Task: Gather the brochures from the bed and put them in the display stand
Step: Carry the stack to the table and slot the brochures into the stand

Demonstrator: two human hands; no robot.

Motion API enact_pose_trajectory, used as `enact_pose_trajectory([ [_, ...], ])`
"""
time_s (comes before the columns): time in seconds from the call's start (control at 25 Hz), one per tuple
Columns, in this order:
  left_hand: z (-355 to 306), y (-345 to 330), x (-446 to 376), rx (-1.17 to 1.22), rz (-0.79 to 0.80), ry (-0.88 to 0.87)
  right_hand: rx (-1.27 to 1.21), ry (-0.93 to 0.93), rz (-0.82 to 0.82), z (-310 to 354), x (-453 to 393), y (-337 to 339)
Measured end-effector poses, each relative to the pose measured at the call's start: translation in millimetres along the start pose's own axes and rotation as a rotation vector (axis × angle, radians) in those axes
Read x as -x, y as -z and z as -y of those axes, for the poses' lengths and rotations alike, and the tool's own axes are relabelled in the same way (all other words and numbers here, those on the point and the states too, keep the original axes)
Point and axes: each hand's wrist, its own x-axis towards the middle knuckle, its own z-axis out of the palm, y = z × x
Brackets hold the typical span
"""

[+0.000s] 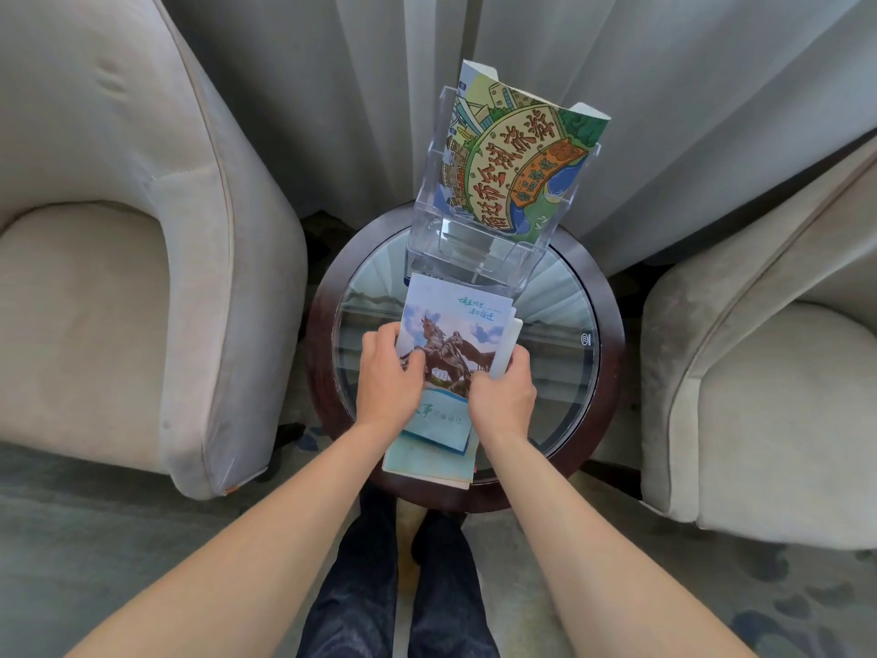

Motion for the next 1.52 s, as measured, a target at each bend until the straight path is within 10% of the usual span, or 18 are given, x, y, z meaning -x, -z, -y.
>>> enact_pose_trajectory([
  [0.36, -24, 26, -11, 0.176, -0.150, -0.180, -0.094, 0.319, -0.085, 35, 7, 6],
  [1.52, -32, 29, -18, 0.071, -0.093, -0.249, 0.166, 0.353, -0.108, 37, 0, 20],
])
